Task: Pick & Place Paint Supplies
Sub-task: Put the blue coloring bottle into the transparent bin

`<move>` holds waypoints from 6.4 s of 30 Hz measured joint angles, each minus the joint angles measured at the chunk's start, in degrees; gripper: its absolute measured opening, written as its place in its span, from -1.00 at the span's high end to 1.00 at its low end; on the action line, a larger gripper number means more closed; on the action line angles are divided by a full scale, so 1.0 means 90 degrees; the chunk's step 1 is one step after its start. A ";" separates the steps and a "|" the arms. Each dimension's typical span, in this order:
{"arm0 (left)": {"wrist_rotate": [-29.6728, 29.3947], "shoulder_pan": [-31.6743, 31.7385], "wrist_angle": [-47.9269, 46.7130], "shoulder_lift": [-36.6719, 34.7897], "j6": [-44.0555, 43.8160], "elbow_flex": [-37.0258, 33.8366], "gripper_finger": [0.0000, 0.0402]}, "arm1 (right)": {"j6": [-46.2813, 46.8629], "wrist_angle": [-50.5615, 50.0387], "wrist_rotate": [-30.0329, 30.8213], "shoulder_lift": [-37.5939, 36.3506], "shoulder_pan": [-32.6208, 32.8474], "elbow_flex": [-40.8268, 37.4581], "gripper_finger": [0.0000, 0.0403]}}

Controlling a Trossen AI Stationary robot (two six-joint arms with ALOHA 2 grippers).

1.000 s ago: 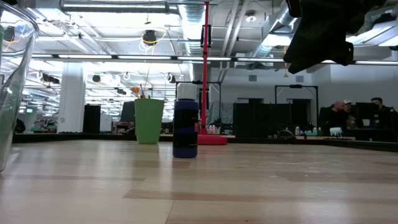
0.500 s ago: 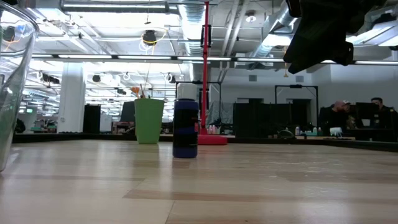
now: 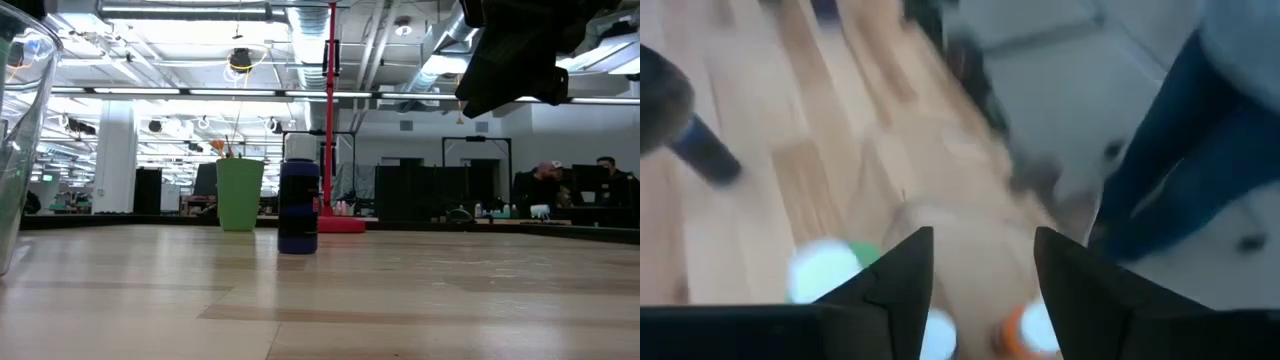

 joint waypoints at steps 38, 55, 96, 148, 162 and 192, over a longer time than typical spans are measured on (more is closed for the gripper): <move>0.3089 0.5518 0.4109 0.3709 0.4274 0.0532 -0.30 | -0.0231 0.0017 0.0012 -0.0002 -0.0027 0.0000 0.39; 0.3080 0.5824 0.4558 0.4080 0.4209 0.0542 -0.29 | -0.0236 0.0020 0.0010 -0.0002 -0.0020 -0.0002 0.39; 0.3636 0.5906 0.5919 0.4629 0.3917 -0.0098 0.17 | -0.0381 0.0068 0.0010 -0.0005 -0.0026 -0.0002 0.39; 0.0058 0.0218 0.2954 0.0647 -0.0215 -0.0092 0.45 | -0.0330 -0.0075 -0.0002 -0.0005 -0.0110 -0.0002 0.39; -0.0289 -0.0014 0.2252 0.2059 -0.0458 -0.0095 0.43 | -0.0330 -0.0075 -0.0010 -0.0005 -0.0110 -0.0002 0.39; -0.0421 -0.0279 0.2242 0.2446 -0.1246 -0.0534 0.36 | -0.0333 -0.0075 -0.0013 -0.0004 -0.0107 -0.0002 0.39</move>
